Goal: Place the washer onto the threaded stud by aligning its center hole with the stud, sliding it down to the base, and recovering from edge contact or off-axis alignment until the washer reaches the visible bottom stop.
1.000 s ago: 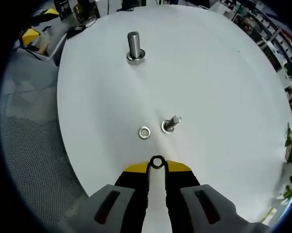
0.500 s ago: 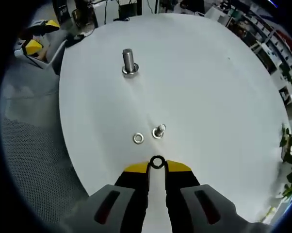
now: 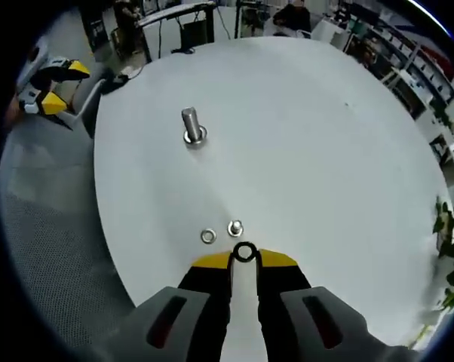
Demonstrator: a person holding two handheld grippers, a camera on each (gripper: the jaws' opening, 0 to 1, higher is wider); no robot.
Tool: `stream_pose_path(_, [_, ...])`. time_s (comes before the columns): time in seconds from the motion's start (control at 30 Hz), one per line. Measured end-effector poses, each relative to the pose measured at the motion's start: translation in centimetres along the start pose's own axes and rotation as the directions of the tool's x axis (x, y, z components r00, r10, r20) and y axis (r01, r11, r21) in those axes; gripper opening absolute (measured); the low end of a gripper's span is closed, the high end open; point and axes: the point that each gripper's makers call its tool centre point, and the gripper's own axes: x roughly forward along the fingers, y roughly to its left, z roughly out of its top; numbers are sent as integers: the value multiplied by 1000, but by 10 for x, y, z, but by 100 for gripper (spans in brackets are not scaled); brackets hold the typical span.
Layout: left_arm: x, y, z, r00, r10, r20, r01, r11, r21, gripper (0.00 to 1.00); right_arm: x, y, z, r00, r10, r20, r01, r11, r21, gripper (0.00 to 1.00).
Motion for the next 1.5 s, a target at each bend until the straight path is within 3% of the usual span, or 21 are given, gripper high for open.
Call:
stream_pose_path(0.2, [0, 2, -1, 1000, 7, -4, -7, 1000, -5, 34, 3, 6, 14, 1000, 18, 15, -18, 999, -30, 13])
stream_pose_path(0.43, [0, 1, -2, 1000, 7, -11, -7, 1000, -1, 34, 13, 8, 17, 999, 30, -17, -31, 997, -64, 14])
stream_pose_path(1.03, [0, 3, -4, 1000, 13, -16, -13, 1000, -8, 33, 32, 9, 10, 995, 39, -96, -47, 996, -80, 14])
stream_pose_path(1.5, [0, 2, -5, 1000, 13, -20, -13, 1000, -2, 33, 58, 12, -7, 985, 40, -165, -55, 994, -90, 14])
